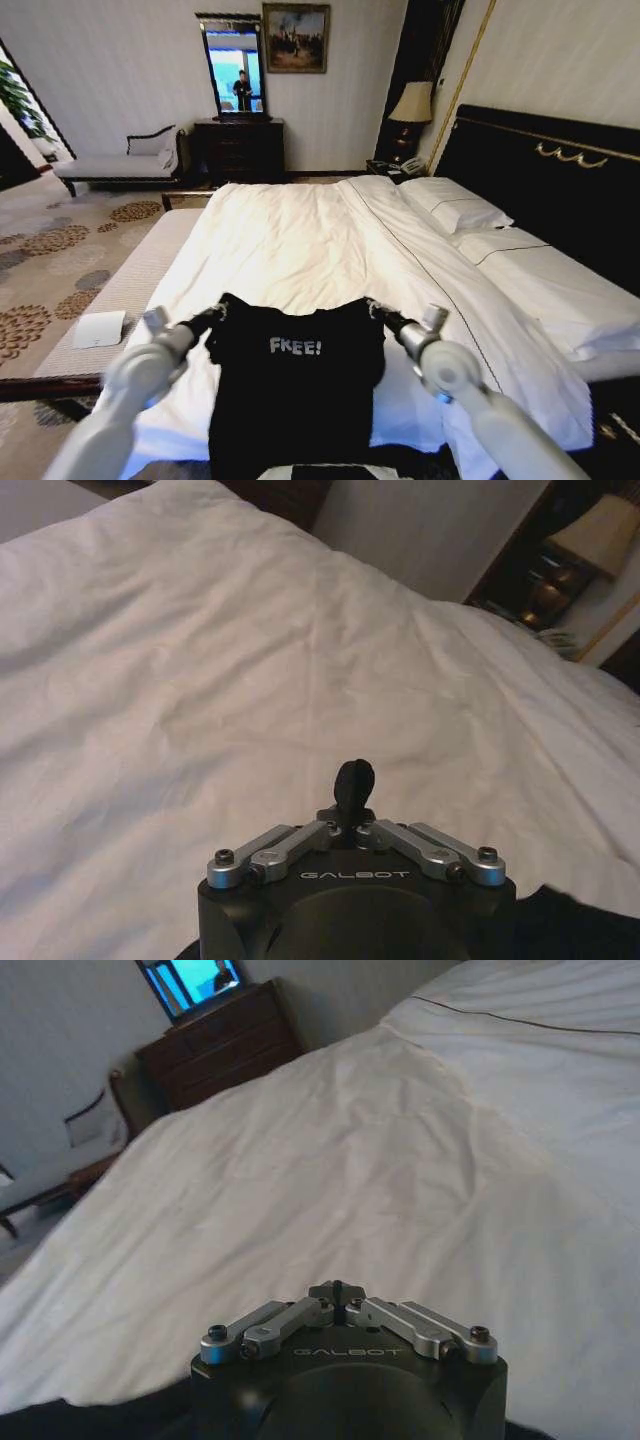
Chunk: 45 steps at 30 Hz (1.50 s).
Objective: Fold the clothes on the bed.
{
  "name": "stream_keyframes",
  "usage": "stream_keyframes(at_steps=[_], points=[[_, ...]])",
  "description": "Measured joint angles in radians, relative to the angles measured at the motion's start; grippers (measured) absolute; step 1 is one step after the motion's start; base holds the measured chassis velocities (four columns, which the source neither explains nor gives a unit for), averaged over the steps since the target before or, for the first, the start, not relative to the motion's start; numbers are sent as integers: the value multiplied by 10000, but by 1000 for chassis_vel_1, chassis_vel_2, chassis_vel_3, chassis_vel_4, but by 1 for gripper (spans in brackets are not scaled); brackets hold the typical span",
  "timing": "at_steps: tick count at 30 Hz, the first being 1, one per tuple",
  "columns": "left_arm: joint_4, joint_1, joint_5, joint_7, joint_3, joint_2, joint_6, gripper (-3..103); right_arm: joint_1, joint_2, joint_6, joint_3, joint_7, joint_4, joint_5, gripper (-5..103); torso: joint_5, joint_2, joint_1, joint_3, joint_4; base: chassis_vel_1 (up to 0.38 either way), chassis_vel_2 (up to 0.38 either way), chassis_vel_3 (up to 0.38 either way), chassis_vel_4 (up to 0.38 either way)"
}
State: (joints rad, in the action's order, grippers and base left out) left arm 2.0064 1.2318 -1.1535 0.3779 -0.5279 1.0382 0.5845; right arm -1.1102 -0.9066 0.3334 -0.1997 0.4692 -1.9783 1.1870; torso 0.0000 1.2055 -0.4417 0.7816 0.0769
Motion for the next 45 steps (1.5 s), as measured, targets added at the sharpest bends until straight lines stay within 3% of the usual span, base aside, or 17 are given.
stream_keyframes(at_steps=[7, 9, 15, 20, 28, 32, 35, 38, 39, 41, 45], points=[[-1749, -1140, 424, -536, 206, 361, -751, 1, 1192, -498, -918, 778, -890, 1980, -1003, 0, 0, 2, 5, -3, -1, 0, 0, 0, 0], [-3504, -1702, 918, -990, 488, 873, -1314, 1, 1775, -1068, -1340, 1250, -1311, 3765, -1504, 0, 0, 1, 4, -2, 1, 0, 0, 0, 0], [-5008, -2187, 1803, -1348, 1009, 1453, -1879, 1, 2120, -1825, -1626, 1575, -1606, 5385, -2050, 0, 0, 2, 4, -3, 2, 0, 0, 0, 0], [-5582, -2335, 2063, -1470, 1145, 1648, -2038, 1, 2269, -2193, -1774, 1661, -1719, 5947, -2295, 0, 0, 1, 3, -3, 1, 0, 0, 0, 0], [-5545, -2179, 2129, -1487, 1138, 1605, -2078, -2, 2203, -2435, -1990, 1675, -1742, 6095, -2576, 0, 0, 2, 6, -5, 0, 0, 0, 0, 0], [-5029, -1826, 2089, -1405, 1040, 1457, -2013, 7, 1934, -2248, -1979, 1590, -1598, 5673, -2622, 0, 1, 1, 4, -4, 0, 0, 0, 0, 0], [-4120, -1178, 2041, -1312, 714, 1208, -1741, 23, 1529, -1700, -1751, 1327, -1175, 4764, -2564, 16, -1, 2, 6, -4, 1, 0, 0, 0, 0], [-3659, -901, 1943, -1303, 438, 1079, -1602, 28, 1432, -1439, -1633, 1133, -1022, 4265, -2370, 21, 1, 3, 8, -5, 2, 0, 0, 0, 0], [-3395, -813, 1807, -1301, 159, 983, -1529, 39, 1469, -1252, -1521, 979, -975, 3970, -2077, 27, -2, 5, 9, -6, 1, 0, 0, 0, 0], [-3306, -814, 1723, -1300, 4, 948, -1510, 39, 1537, -1187, -1446, 932, -973, 3887, -1917, 32, -1, 5, 9, -6, 2, 0, 0, 0, 0], [-3264, -1129, 1492, -1235, -823, 905, -1479, 56, 2172, -980, -991, 976, -1244, 4001, -1230, 48, -2, 5, 6, -6, 4, 0, 0, 0, 0]])
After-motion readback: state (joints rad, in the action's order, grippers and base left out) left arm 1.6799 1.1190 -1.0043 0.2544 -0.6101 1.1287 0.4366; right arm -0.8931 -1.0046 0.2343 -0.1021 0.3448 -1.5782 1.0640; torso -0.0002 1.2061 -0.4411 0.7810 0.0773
